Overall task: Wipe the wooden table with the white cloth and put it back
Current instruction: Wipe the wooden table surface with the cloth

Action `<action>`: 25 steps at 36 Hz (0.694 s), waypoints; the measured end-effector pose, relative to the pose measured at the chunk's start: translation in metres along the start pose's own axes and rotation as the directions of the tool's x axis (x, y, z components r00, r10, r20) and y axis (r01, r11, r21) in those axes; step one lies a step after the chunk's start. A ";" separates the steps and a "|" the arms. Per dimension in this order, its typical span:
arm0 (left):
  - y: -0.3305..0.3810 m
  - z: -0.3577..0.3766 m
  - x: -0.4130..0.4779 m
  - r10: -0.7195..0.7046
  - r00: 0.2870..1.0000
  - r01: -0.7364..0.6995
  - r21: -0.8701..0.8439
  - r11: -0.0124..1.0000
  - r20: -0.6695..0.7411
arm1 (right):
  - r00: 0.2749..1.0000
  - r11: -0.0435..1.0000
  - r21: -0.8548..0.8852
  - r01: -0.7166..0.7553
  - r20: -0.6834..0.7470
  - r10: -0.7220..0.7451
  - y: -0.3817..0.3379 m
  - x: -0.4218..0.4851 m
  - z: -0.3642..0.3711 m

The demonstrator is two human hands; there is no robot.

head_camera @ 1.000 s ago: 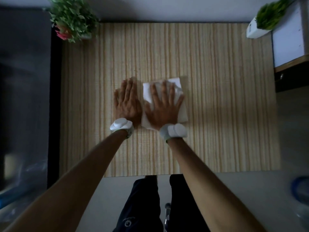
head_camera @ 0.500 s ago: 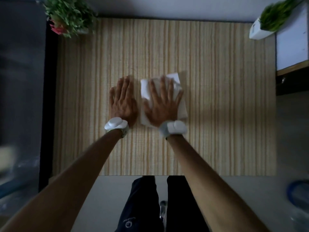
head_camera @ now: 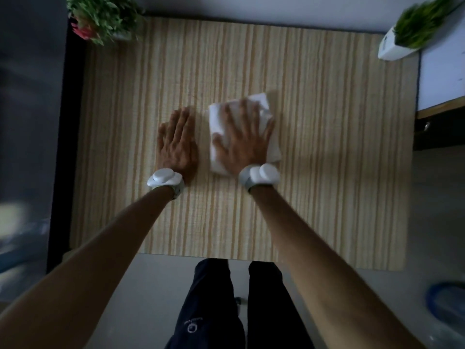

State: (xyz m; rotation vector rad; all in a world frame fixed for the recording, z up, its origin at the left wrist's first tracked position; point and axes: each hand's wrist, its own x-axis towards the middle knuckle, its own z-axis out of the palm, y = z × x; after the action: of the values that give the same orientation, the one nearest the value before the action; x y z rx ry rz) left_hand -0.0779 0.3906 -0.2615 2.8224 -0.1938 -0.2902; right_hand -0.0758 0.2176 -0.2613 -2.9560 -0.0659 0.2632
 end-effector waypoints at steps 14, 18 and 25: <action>-0.001 0.002 0.002 -0.015 1.000 0.015 0.032 0.999 0.007 | 1.000 0.994 0.110 -0.003 -0.006 0.003 -0.017 -0.019 0.010; -0.001 0.000 0.001 -0.008 1.000 0.008 0.014 1.000 0.010 | 0.986 0.986 0.048 -0.159 -0.048 0.162 0.012 0.003 -0.001; -0.003 0.001 0.001 -0.019 1.000 0.019 0.034 0.999 0.018 | 0.974 0.973 0.113 -0.201 -0.081 0.211 -0.022 -0.062 0.018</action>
State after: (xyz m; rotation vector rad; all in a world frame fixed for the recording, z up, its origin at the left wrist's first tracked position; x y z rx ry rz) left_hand -0.0765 0.3925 -0.2634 2.8576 -0.1780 -0.3206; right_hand -0.1407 0.2384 -0.2642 -2.8660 0.2607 0.1506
